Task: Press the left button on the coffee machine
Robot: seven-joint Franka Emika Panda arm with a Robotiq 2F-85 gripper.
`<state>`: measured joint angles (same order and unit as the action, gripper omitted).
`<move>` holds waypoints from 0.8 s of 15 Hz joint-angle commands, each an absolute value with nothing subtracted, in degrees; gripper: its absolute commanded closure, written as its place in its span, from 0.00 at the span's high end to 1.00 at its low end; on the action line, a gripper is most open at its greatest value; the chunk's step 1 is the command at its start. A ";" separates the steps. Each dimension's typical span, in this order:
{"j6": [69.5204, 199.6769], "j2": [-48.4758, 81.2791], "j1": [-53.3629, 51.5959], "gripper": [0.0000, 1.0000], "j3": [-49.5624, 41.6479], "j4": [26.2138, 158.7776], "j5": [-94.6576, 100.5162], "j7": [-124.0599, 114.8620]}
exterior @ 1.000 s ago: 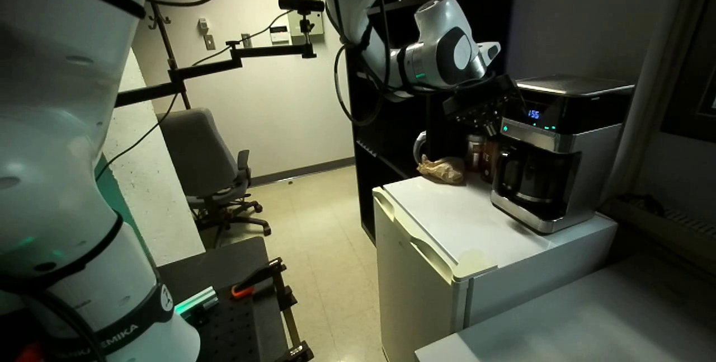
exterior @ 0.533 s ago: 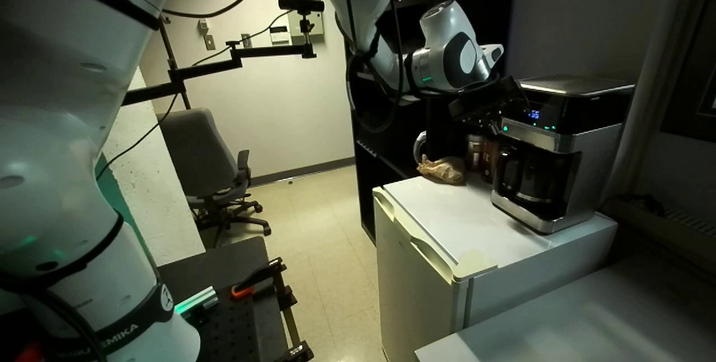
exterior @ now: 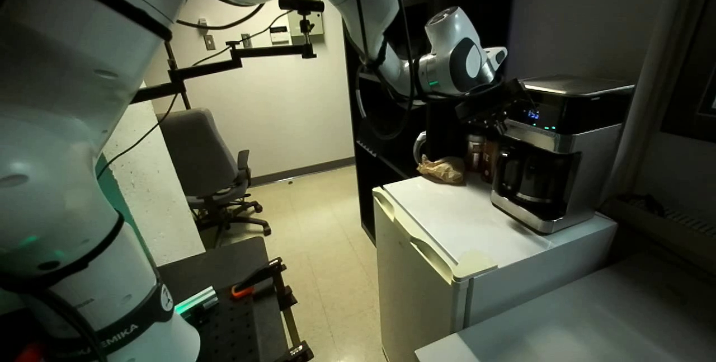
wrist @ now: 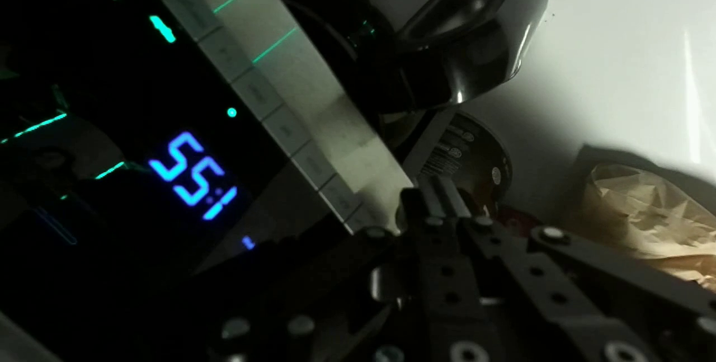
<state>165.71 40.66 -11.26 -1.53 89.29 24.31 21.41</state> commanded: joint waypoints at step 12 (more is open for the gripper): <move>166.11 41.98 -12.42 0.00 -1.85 87.26 25.87 21.10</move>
<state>165.61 42.65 -12.23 -1.72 86.53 24.33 21.41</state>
